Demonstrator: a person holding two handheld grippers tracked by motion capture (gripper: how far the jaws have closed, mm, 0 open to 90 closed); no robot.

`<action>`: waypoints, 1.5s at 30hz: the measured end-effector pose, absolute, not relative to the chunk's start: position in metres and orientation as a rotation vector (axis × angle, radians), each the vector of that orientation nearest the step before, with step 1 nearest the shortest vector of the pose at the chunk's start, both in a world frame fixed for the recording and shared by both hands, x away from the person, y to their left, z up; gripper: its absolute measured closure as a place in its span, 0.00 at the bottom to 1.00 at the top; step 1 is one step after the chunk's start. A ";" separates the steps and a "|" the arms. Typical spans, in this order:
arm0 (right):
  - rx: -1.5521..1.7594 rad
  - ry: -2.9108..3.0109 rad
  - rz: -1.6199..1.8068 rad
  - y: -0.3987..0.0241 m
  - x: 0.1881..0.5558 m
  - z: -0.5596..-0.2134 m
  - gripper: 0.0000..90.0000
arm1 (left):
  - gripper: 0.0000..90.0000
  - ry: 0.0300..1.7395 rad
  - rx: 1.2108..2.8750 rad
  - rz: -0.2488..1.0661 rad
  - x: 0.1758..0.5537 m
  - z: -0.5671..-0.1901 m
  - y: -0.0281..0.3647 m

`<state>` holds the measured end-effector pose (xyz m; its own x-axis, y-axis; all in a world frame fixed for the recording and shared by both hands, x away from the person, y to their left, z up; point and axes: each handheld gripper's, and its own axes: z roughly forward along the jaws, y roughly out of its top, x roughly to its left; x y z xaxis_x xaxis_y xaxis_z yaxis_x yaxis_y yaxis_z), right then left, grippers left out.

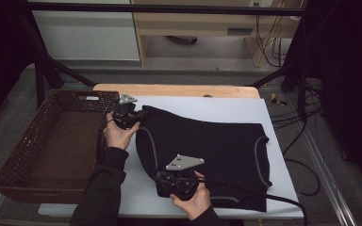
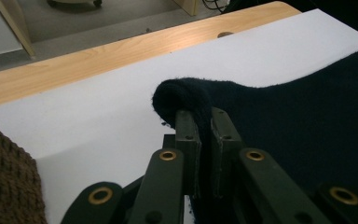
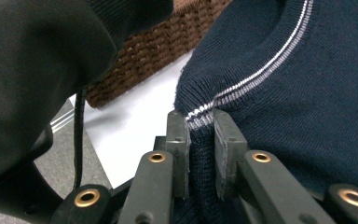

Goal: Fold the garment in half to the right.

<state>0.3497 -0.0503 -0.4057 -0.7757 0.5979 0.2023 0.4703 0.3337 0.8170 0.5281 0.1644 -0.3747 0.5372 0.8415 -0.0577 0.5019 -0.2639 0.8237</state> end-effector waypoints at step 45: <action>0.851 2.421 1.543 -0.023 0.347 -0.376 0.88 | 0.93 1.116 1.912 0.623 0.509 -0.318 0.195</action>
<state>0.3475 -0.0231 -0.3764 -0.8285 0.5327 0.1727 0.3815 0.3111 0.8705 0.5095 0.1947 -0.3183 0.4852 0.8743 0.0136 0.4704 -0.2741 0.8388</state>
